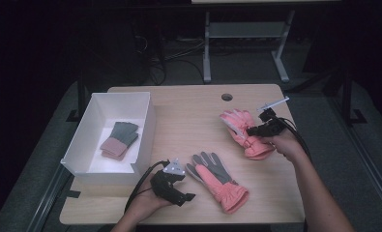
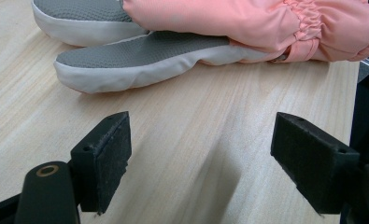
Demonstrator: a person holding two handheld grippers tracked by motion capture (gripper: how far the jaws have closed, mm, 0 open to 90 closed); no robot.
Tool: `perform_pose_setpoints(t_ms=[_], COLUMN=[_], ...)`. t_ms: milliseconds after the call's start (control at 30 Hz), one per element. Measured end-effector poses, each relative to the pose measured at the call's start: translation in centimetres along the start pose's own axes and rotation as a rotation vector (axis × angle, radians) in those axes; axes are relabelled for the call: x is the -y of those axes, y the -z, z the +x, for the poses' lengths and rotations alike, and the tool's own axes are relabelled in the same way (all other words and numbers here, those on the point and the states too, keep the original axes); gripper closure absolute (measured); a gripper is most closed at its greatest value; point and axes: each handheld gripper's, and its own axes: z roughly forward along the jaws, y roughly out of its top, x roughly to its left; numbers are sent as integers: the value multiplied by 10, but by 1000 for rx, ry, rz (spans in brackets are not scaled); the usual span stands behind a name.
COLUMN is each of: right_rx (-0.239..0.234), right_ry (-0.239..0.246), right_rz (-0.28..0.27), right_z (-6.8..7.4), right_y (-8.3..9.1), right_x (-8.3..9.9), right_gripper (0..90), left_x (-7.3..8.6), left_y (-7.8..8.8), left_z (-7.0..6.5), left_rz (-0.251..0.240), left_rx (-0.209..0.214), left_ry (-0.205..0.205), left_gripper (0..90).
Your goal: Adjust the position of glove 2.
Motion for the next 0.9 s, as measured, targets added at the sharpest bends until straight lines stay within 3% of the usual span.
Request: perform_pose_setpoints(t_ms=[300,333,467,567,700,900], right_rx=[-59,-65,-75,-92,-93,-109], right_ry=[1,3,16,20,22,43], right_rz=[-56,-52,-40,-36,-31,-36], right_z=[33,36,46,50,53,58], right_y=[32,33,37,38,37,39], right_x=[19,21,30,34,37,37], right_gripper=[874,874,874,873,874,873], left_x=[-1,-1,-7,-12,-20,-32], left_y=[3,5,11,7,-8,-32], left_z=[-1,-2,-8,-16,-24,-35], left_rz=[-20,-26,-42,-47,-16,-6], left_rx=[-4,5,55,98,116,165], left_ry=[-12,-10,-33,-39,-75,-93], left_gripper=[237,282,666,883,898,897])
